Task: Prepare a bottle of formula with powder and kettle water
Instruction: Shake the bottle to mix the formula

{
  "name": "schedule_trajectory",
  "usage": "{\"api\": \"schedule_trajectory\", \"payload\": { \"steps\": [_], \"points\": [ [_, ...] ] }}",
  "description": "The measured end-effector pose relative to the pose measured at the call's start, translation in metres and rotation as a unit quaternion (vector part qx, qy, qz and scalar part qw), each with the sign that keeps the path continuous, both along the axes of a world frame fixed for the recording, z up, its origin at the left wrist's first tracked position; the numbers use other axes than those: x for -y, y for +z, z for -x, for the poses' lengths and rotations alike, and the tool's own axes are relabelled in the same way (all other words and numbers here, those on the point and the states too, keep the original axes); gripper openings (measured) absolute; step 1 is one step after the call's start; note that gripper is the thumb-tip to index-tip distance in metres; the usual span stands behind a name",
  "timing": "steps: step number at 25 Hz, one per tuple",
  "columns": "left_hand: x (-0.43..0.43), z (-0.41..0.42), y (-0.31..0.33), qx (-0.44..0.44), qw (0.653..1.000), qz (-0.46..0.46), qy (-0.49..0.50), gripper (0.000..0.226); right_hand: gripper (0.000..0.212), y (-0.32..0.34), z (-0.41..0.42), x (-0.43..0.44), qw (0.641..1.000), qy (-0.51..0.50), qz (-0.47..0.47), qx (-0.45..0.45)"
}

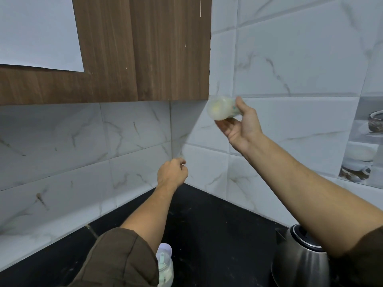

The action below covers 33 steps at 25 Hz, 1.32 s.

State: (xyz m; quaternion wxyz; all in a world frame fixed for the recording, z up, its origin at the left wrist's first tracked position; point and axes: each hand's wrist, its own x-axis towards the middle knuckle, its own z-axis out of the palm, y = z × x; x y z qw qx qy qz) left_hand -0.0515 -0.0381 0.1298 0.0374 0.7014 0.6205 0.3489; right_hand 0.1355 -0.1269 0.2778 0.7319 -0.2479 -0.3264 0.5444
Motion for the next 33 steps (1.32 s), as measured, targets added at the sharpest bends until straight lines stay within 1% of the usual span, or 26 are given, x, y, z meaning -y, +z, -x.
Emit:
{"api": "schedule_trajectory", "payload": {
  "steps": [1, 2, 3, 4, 6, 7, 8, 9, 10, 12, 13, 14, 16, 17, 18, 19, 20, 22, 23, 24, 26, 28, 29, 30, 31, 33],
  "points": [
    [0.001, -0.001, -0.001, -0.001, 1.000, 0.000, -0.001, 0.043, 0.041, -0.001, 0.001, 0.002, 0.998, 0.021, -0.020, 0.063],
    [0.002, -0.003, -0.001, -0.003, 1.000, -0.002, -0.003, 0.043, 0.044, -0.001, 0.003, 0.004, 0.994, 0.024, -0.046, 0.101],
    [0.003, -0.004, -0.001, -0.004, 1.000, -0.003, -0.005, 0.043, 0.048, 0.001, 0.004, 0.004, 0.993, 0.009, -0.065, 0.100],
    [0.004, -0.005, -0.001, -0.004, 1.000, -0.002, -0.007, 0.043, 0.050, 0.003, 0.005, 0.003, 0.996, -0.015, -0.063, 0.061],
    [0.003, -0.003, -0.002, -0.003, 1.000, -0.002, -0.005, 0.043, 0.049, 0.008, 0.002, -0.003, 0.996, -0.067, -0.026, -0.058],
    [0.004, -0.002, -0.002, -0.005, 1.000, -0.002, -0.002, 0.043, 0.048, 0.010, 0.000, -0.005, 0.993, -0.079, -0.015, -0.089],
    [0.003, -0.001, -0.001, -0.009, 1.000, -0.002, 0.001, 0.043, 0.048, 0.009, -0.001, -0.005, 0.994, -0.071, -0.010, -0.086],
    [0.003, 0.000, -0.001, -0.010, 1.000, -0.003, 0.003, 0.043, 0.049, 0.008, -0.001, -0.002, 0.998, -0.045, -0.015, -0.050],
    [0.001, 0.001, 0.000, -0.010, 1.000, -0.003, 0.002, 0.042, 0.050, 0.008, 0.001, 0.004, 0.999, -0.016, -0.030, 0.021],
    [0.003, -0.002, 0.002, -0.011, 1.000, -0.004, -0.002, 0.042, 0.047, 0.004, 0.005, 0.014, 0.981, 0.016, -0.079, 0.176],
    [0.004, -0.003, 0.004, -0.010, 1.000, -0.005, -0.005, 0.042, 0.050, 0.002, 0.006, 0.014, 0.974, 0.006, -0.100, 0.201],
    [0.005, -0.004, 0.005, -0.007, 1.000, -0.005, -0.008, 0.042, 0.056, 0.002, 0.007, 0.013, 0.979, -0.024, -0.101, 0.175],
    [0.004, -0.004, 0.003, -0.007, 1.000, -0.005, -0.012, 0.042, 0.066, 0.006, 0.005, 0.006, 0.991, -0.113, -0.063, 0.031],
    [0.004, -0.003, 0.002, -0.011, 1.000, -0.005, -0.010, 0.042, 0.065, 0.008, 0.003, 0.002, 0.986, -0.154, -0.051, -0.033],
    [0.005, -0.001, 0.002, -0.016, 1.000, -0.003, -0.006, 0.042, 0.064, 0.007, 0.002, 0.001, 0.981, -0.179, -0.049, -0.057],
    [0.004, 0.001, 0.001, -0.021, 1.000, -0.002, -0.003, 0.042, 0.066, 0.005, 0.002, 0.003, 0.982, -0.177, -0.057, -0.040],
    [0.002, 0.003, 0.000, -0.025, 1.000, -0.001, -0.003, 0.042, 0.068, 0.004, 0.004, 0.007, 0.984, -0.161, -0.072, 0.017],
    [0.000, 0.002, -0.004, -0.033, 0.999, 0.003, -0.007, 0.042, 0.071, -0.001, 0.008, 0.017, 0.969, -0.123, -0.109, 0.186],
    [0.001, 0.000, -0.004, -0.034, 0.999, 0.003, -0.009, 0.042, 0.070, -0.004, 0.009, 0.019, 0.958, -0.114, -0.128, 0.231],
    [0.001, -0.001, -0.003, -0.033, 0.999, 0.002, -0.010, 0.042, 0.070, -0.004, 0.011, 0.019, 0.956, -0.122, -0.138, 0.227],
    [0.000, -0.001, -0.002, -0.030, 0.999, -0.004, -0.014, 0.042, 0.071, 0.000, 0.012, 0.016, 0.970, -0.178, -0.116, 0.121],
    [0.000, 0.000, -0.002, -0.031, 0.999, -0.006, -0.011, 0.042, 0.074, 0.005, 0.006, 0.008, 0.972, -0.219, -0.086, 0.001],
    [0.000, 0.001, -0.001, -0.030, 1.000, -0.004, -0.008, 0.042, 0.075, 0.005, 0.004, 0.005, 0.974, -0.211, -0.079, -0.019],
    [-0.001, 0.002, -0.001, -0.027, 1.000, -0.003, -0.006, 0.043, 0.074, 0.004, 0.003, 0.006, 0.980, -0.183, -0.073, 0.005],
    [-0.002, 0.003, -0.001, -0.023, 1.000, -0.002, -0.006, 0.043, 0.073, 0.002, 0.004, 0.007, 0.984, -0.148, -0.067, 0.071],
    [-0.003, 0.000, -0.001, -0.021, 1.000, -0.002, -0.012, 0.042, 0.070, -0.008, 0.007, 0.011, 0.962, -0.079, -0.070, 0.250]
  ]
}}
